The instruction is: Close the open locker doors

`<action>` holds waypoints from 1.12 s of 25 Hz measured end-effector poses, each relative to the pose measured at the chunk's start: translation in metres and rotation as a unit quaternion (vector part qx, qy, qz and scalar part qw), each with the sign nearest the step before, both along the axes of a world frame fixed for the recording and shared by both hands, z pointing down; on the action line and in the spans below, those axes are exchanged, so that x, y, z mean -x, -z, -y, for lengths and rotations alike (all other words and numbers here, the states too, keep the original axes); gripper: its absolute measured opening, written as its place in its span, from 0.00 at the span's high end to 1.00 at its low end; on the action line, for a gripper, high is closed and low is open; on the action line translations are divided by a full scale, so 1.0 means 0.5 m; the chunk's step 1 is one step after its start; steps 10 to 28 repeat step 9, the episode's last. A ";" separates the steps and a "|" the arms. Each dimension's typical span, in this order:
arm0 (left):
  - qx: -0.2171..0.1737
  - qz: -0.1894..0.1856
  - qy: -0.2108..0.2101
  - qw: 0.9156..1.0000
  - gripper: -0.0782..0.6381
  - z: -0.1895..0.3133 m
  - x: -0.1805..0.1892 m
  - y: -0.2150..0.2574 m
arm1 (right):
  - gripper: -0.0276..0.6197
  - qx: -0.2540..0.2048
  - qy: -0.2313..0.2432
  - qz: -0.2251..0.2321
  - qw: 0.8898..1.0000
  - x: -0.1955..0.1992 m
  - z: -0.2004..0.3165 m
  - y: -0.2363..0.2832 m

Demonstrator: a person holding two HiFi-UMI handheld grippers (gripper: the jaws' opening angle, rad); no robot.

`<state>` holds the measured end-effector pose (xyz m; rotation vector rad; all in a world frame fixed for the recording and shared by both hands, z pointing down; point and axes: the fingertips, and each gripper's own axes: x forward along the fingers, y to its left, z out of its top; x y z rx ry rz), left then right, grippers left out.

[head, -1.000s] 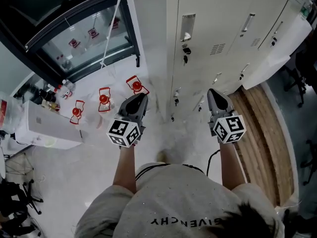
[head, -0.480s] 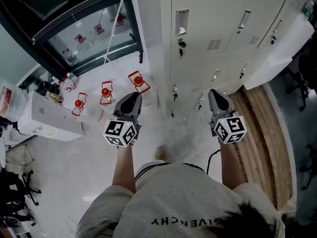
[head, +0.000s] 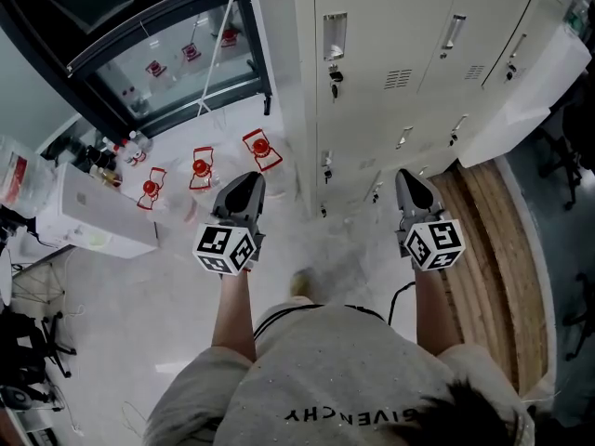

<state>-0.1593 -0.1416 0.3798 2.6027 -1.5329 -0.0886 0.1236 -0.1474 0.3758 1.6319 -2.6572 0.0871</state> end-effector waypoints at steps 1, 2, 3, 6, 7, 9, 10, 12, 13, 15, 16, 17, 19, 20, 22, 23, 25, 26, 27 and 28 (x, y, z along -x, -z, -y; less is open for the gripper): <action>0.001 0.000 0.002 1.000 0.85 -0.004 0.000 -0.001 | 0.96 0.001 0.000 0.000 1.000 -0.002 -0.003 0.000; 0.001 0.000 0.004 1.000 0.85 -0.008 0.001 -0.001 | 0.96 0.001 0.001 0.001 1.000 -0.005 -0.005 -0.001; 0.002 0.000 0.007 1.000 0.85 -0.012 0.002 -0.002 | 0.96 0.002 0.001 0.001 1.000 -0.006 -0.008 -0.002; 0.003 0.000 0.012 1.000 0.85 -0.021 0.004 -0.002 | 0.96 0.004 0.004 0.001 1.000 -0.008 -0.016 -0.005; 0.003 -0.001 0.014 1.000 0.85 -0.023 0.004 -0.002 | 0.96 0.004 0.004 0.001 1.000 -0.009 -0.019 -0.006; 0.003 -0.002 0.016 1.000 0.85 -0.026 0.003 -0.001 | 0.96 0.005 0.006 0.002 1.000 -0.010 -0.023 -0.006; 0.003 -0.002 0.016 1.000 0.85 -0.026 0.003 -0.001 | 0.96 0.005 0.006 0.002 1.000 -0.010 -0.023 -0.006; 0.003 -0.002 0.016 1.000 0.85 -0.026 0.003 -0.001 | 0.96 0.005 0.006 0.002 1.000 -0.010 -0.023 -0.006; 0.003 -0.002 0.016 1.000 0.85 -0.026 0.003 -0.001 | 0.96 0.005 0.006 0.002 1.000 -0.010 -0.023 -0.006; 0.003 -0.002 0.016 1.000 0.85 -0.026 0.003 -0.001 | 0.96 0.005 0.006 0.002 1.000 -0.010 -0.023 -0.006; 0.003 -0.002 0.016 1.000 0.85 -0.026 0.003 -0.001 | 0.96 0.005 0.006 0.002 1.000 -0.010 -0.023 -0.006; 0.003 -0.002 0.016 1.000 0.85 -0.026 0.003 -0.001 | 0.96 0.005 0.006 0.002 1.000 -0.010 -0.023 -0.006; 0.003 -0.002 0.016 1.000 0.85 -0.026 0.003 -0.001 | 0.96 0.005 0.006 0.002 1.000 -0.010 -0.023 -0.006; 0.003 -0.002 0.016 1.000 0.85 -0.026 0.003 -0.001 | 0.96 0.005 0.006 0.002 1.000 -0.010 -0.023 -0.006; 0.003 -0.002 0.016 1.000 0.85 -0.026 0.003 -0.001 | 0.96 0.005 0.006 0.002 1.000 -0.010 -0.023 -0.006; 0.003 -0.002 0.016 1.000 0.85 -0.026 0.003 -0.001 | 0.96 0.005 0.006 0.002 1.000 -0.010 -0.023 -0.006; 0.003 -0.002 0.016 1.000 0.85 -0.026 0.003 -0.001 | 0.96 0.005 0.006 0.002 1.000 -0.010 -0.023 -0.006; 0.003 -0.002 0.016 1.000 0.85 -0.026 0.003 -0.001 | 0.96 0.005 0.006 0.002 1.000 -0.010 -0.023 -0.006; 0.003 -0.002 0.016 1.000 0.85 -0.026 0.003 -0.001 | 0.96 0.005 0.006 0.002 1.000 -0.010 -0.023 -0.006; 0.003 -0.002 0.016 1.000 0.85 -0.026 0.003 -0.001 | 0.96 0.005 0.006 0.002 1.000 -0.010 -0.023 -0.006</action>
